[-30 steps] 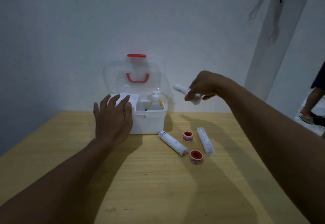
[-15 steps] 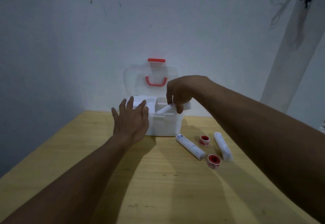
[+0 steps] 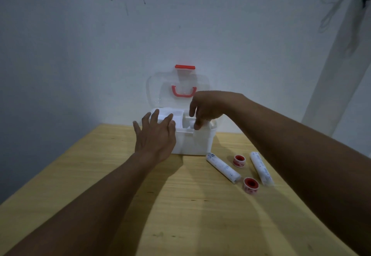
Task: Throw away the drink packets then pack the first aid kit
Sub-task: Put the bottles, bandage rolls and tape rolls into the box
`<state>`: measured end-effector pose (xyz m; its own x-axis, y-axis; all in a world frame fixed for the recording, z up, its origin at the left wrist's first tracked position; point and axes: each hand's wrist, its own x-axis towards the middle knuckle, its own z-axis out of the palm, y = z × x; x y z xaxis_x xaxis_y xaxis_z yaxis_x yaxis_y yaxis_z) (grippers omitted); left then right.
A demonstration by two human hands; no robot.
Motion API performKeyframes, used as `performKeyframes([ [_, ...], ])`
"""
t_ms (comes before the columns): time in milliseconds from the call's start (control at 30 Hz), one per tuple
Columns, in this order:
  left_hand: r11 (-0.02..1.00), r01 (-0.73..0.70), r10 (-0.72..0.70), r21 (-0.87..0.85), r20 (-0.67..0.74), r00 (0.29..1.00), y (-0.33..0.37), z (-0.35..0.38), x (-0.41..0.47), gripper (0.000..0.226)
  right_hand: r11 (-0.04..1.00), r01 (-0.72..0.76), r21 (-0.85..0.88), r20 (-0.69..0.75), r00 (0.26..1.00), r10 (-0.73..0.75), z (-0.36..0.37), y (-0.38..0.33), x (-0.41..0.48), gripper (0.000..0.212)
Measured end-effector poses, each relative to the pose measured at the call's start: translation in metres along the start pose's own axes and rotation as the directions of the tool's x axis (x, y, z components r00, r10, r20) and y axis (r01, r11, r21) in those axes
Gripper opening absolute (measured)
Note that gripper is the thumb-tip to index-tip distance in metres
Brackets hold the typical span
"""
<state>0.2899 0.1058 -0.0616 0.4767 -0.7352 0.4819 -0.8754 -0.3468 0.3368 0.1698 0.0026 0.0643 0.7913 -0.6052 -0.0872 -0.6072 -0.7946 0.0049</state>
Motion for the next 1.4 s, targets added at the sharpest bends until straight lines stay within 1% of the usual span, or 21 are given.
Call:
performKeyframes([
  [67, 1.0, -0.004, 0.004, 0.0, 0.0, 1.0, 0.0, 0.0, 0.0, 0.05, 0.996, 0.002, 0.088, -0.046, 0.999, 0.002, 0.0, 0.003, -0.001, 0.04],
  [133, 1.0, -0.006, 0.006, -0.006, 0.003, 1.0, 0.0, -0.001, 0.0, 0.05, 0.992, 0.03, 0.12, -0.093, 0.995, -0.019, 0.002, 0.003, -0.002, 0.034],
  [233, 1.0, -0.011, 0.011, -0.006, 0.002, 1.0, -0.001, -0.001, 0.0, 0.05, 0.994, 0.07, 0.081, -0.138, 0.989, -0.059, 0.009, -0.002, -0.001, 0.036],
  [300, 1.0, -0.009, 0.009, -0.001, 0.0, 1.0, -0.001, 0.0, 0.001, 0.049, 0.997, 0.069, 0.047, -0.149, 0.987, -0.061, 0.014, -0.005, 0.0, 0.037],
  [367, 1.0, -0.008, 0.008, 0.004, 0.002, 1.0, -0.002, 0.0, 0.001, 0.049, 0.999, 0.04, 0.032, -0.152, 0.988, -0.035, 0.017, -0.006, 0.0, 0.035],
  [500, 1.0, -0.008, 0.008, 0.01, 0.006, 1.0, -0.001, 0.0, 0.001, 0.05, 0.999, 0.019, 0.042, -0.122, 0.992, -0.013, 0.023, -0.004, 0.001, 0.021],
  [600, 1.0, -0.006, 0.006, 0.005, 0.007, 1.0, -0.001, -0.001, 0.0, 0.05, 0.991, 0.01, 0.137, -0.043, 0.999, -0.005, 0.023, -0.005, -0.002, 0.026],
  [633, 1.0, -0.008, 0.008, 0.005, 0.009, 1.0, -0.001, -0.001, -0.001, 0.05, 0.985, 0.017, 0.174, -0.045, 0.999, -0.009, 0.023, -0.005, -0.004, 0.027],
  [767, 0.999, -0.003, 0.001, 0.034, 0.041, 0.999, 0.0, -0.004, 0.0, 0.052, 0.973, 0.035, 0.228, -0.191, 0.982, 0.01, 0.02, -0.001, -0.013, 0.026],
  [833, 0.998, -0.002, -0.002, 0.064, 0.051, 0.999, 0.002, -0.005, 0.001, 0.054, 0.969, 0.019, 0.246, -0.235, 0.971, 0.041, 0.017, 0.004, -0.022, 0.027],
  [967, 0.995, -0.029, 0.031, 0.098, -0.014, 0.999, 0.005, -0.001, -0.001, 0.055, 0.966, -0.065, 0.249, -0.283, 0.949, 0.137, 0.01, 0.019, -0.049, 0.035],
  [1067, 0.996, -0.041, 0.044, 0.083, -0.036, 0.998, 0.004, 0.003, -0.003, 0.055, 0.949, -0.19, 0.251, -0.217, 0.944, 0.247, 0.012, 0.034, -0.068, 0.032],
  [1233, 0.994, -0.055, 0.055, 0.091, 0.007, 0.998, 0.004, 0.0, -0.002, 0.055, 0.889, -0.358, 0.287, -0.078, 0.916, 0.394, 0.032, 0.059, -0.092, 0.02],
  [1300, 0.995, -0.049, 0.048, 0.084, 0.013, 0.999, 0.004, 0.0, -0.003, 0.056, 0.873, -0.414, 0.258, -0.017, 0.902, 0.432, 0.044, 0.063, -0.1, 0.019],
  [1400, 0.996, -0.033, 0.03, 0.082, 0.034, 0.999, 0.005, -0.002, -0.003, 0.057, 0.872, -0.464, 0.156, 0.064, 0.886, 0.46, 0.06, 0.066, -0.11, 0.024],
])
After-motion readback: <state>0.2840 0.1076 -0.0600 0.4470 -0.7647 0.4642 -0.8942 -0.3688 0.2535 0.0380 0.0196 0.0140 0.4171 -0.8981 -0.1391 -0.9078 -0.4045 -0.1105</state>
